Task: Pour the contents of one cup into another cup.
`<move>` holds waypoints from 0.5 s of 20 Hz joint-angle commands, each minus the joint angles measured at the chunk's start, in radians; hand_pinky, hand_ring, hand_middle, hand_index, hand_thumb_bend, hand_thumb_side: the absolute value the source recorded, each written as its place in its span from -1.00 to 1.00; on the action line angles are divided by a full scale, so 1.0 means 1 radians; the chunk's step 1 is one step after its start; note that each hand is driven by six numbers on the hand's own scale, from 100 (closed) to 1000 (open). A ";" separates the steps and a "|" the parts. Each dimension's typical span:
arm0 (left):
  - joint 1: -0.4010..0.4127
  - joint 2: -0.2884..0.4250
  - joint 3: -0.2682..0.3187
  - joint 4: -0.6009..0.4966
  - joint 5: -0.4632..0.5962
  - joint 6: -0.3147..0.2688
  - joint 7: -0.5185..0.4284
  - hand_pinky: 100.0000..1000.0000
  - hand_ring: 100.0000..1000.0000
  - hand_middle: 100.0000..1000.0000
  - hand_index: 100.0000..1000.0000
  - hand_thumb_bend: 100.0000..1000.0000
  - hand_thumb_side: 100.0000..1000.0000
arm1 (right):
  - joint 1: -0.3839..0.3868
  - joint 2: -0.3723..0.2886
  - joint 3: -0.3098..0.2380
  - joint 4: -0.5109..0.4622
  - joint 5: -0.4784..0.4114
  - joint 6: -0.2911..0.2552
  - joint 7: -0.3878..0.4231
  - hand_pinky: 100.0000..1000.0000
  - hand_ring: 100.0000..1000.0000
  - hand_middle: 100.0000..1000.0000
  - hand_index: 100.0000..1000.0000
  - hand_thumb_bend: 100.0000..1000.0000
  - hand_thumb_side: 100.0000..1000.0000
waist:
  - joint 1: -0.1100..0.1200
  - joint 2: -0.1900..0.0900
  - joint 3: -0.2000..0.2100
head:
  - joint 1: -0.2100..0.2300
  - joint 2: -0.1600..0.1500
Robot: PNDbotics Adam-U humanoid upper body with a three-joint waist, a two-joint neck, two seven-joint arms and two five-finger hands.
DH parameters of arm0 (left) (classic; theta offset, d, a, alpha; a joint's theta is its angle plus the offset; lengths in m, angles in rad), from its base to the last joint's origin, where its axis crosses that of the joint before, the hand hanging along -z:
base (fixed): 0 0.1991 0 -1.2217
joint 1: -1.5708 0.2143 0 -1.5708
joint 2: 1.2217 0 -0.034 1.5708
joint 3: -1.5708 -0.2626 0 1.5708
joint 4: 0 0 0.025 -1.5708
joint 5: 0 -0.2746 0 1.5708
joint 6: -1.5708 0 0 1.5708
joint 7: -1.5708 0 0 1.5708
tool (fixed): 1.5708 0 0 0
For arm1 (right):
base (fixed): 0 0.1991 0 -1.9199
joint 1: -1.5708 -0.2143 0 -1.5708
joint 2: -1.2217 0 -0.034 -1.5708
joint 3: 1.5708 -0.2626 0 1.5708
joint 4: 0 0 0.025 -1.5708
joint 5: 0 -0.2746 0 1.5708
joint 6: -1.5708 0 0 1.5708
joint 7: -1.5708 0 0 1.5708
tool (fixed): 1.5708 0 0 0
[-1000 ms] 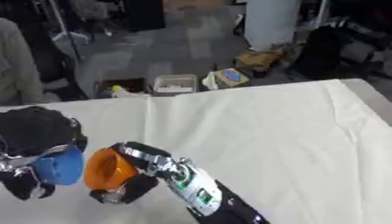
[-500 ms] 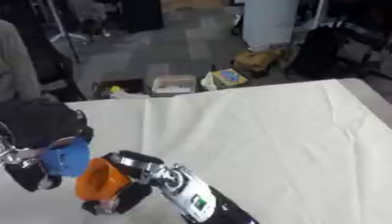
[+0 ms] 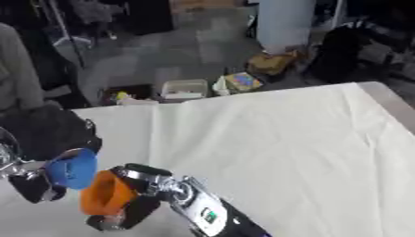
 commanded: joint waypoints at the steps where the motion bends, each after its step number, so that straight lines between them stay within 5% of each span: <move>1: -0.022 0.019 0.001 -0.018 -0.010 -0.024 0.001 -1.00 -1.00 -0.67 0.31 -0.44 -1.00 | -0.020 0.001 -0.006 -0.004 -0.012 0.004 -0.001 -0.76 -0.73 -0.80 -0.21 -1.00 -1.00 | 0.000 -0.021 0.003 | 0.001 -0.012; 10: -0.015 0.017 -0.016 0.009 -0.047 -0.079 0.001 -1.00 -1.00 -0.68 0.31 -0.45 -1.00 | -0.019 -0.001 -0.006 -0.001 -0.014 0.005 0.002 -0.76 -0.73 -0.80 -0.21 -1.00 -1.00 | 0.002 -0.021 0.001 | -0.001 -0.014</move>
